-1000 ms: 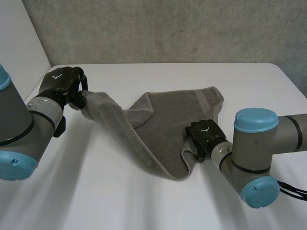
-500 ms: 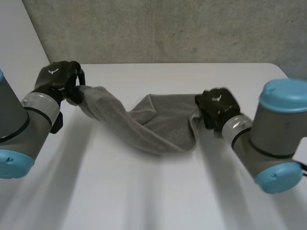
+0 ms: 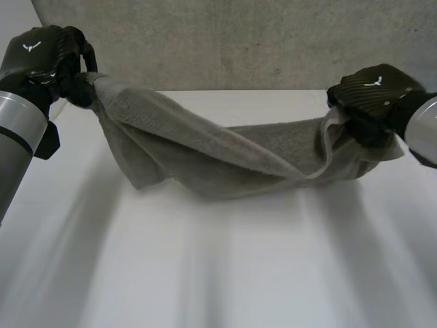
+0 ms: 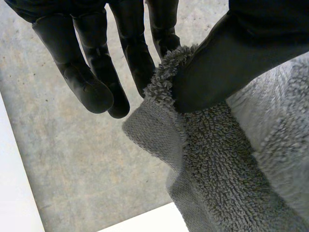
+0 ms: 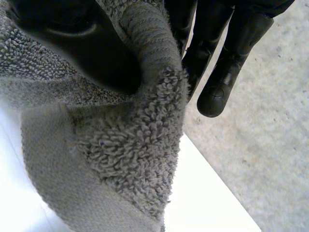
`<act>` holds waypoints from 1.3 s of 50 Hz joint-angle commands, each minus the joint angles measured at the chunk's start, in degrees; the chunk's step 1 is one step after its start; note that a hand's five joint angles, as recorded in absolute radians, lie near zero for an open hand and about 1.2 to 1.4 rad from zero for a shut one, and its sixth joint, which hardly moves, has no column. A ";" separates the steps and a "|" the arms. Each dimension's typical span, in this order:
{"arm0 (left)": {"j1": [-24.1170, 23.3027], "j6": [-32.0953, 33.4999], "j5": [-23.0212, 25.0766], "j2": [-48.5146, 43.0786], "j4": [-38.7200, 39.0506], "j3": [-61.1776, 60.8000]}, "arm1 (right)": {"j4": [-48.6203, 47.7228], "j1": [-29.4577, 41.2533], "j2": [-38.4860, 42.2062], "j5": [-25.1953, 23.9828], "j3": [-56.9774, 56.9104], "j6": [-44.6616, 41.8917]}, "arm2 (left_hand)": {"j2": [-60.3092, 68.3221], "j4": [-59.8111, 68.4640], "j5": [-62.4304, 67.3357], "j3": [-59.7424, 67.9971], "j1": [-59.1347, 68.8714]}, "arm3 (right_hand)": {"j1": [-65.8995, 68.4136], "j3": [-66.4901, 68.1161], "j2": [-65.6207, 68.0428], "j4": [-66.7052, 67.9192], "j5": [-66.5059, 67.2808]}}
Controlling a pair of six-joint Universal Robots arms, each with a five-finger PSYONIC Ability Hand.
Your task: Fold the towel.
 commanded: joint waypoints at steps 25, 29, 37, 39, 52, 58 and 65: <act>0.06 -10.30 -3.64 -19.61 -0.48 34.76 | -36.50 3.33 10.55 3.32 -11.49 -1.20 | -10.80 -10.64 -22.37 -12.30 -7.74 | -6.77 -6.31 -4.97 -6.96 -5.94; 0.06 -10.05 -3.47 -20.13 -2.51 27.92 | -22.73 3.16 11.78 1.03 -10.95 -1.02 | -10.80 -10.64 -22.37 -12.30 -7.74 | -6.77 -6.31 -4.97 -6.96 -5.94; 0.76 -9.96 -3.29 -21.36 -2.34 15.53 | -4.33 3.24 17.14 -1.17 -9.38 -1.19 | -10.80 -10.64 -22.37 -12.30 -7.74 | -8.61 -8.14 -6.81 -8.79 -7.78; 1.20 -9.53 -3.29 -21.71 -2.25 13.50 | -2.39 3.16 18.37 -1.26 -8.50 -1.45 | -10.80 -10.64 -22.37 -12.30 -7.74 | -10.95 -10.49 -9.15 -11.14 -10.12; 2.52 -1.79 -3.20 -21.45 2.15 2.76 | -1.23 3.16 25.68 -0.64 1.00 -1.54 | -10.80 -10.64 -22.37 -12.30 -7.74 | -36.37 -35.91 -34.58 -36.56 -35.54; 2.00 -1.70 -3.20 -20.58 3.73 0.21 | -5.87 3.07 24.98 -0.38 5.99 -1.10 | -10.80 -10.64 -22.37 -12.30 -7.74 | -47.77 -47.31 -45.97 -47.96 -46.94; 1.82 -1.70 -3.20 -18.99 3.91 -1.55 | -10.54 3.07 20.67 1.29 11.98 -0.84 | -10.80 -10.64 -22.37 -12.30 -7.74 | -49.16 -48.70 -47.36 -49.35 -48.33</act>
